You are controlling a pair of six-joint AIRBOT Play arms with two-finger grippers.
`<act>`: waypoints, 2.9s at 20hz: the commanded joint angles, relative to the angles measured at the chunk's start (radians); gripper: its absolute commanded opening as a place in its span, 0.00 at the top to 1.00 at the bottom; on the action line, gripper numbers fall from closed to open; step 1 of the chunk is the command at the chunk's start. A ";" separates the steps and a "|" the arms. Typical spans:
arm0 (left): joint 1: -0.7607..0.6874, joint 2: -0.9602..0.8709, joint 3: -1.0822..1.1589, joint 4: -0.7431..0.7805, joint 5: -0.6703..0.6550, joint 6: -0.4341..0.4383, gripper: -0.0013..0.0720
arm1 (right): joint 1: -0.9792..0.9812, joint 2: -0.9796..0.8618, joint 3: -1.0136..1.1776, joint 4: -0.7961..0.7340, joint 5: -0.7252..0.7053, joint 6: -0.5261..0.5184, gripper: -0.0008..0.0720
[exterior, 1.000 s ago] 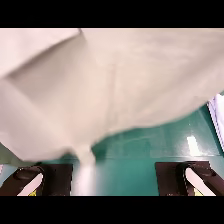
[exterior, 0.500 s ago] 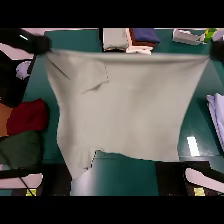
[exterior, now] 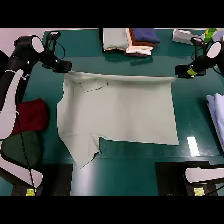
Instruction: Fold the shirts.
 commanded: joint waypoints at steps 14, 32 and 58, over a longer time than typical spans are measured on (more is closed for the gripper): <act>0.052 -0.009 -0.308 -0.116 -0.170 0.014 0.94 | -0.001 0.130 -0.412 0.107 -0.033 -0.025 0.96; 0.052 0.848 -1.064 -0.056 -0.092 -0.126 0.40 | -0.208 0.602 -0.979 0.126 0.185 -0.050 0.26; 0.051 0.848 -1.336 -0.257 -0.036 -0.121 0.37 | -0.015 0.603 -1.053 0.149 0.055 0.002 0.96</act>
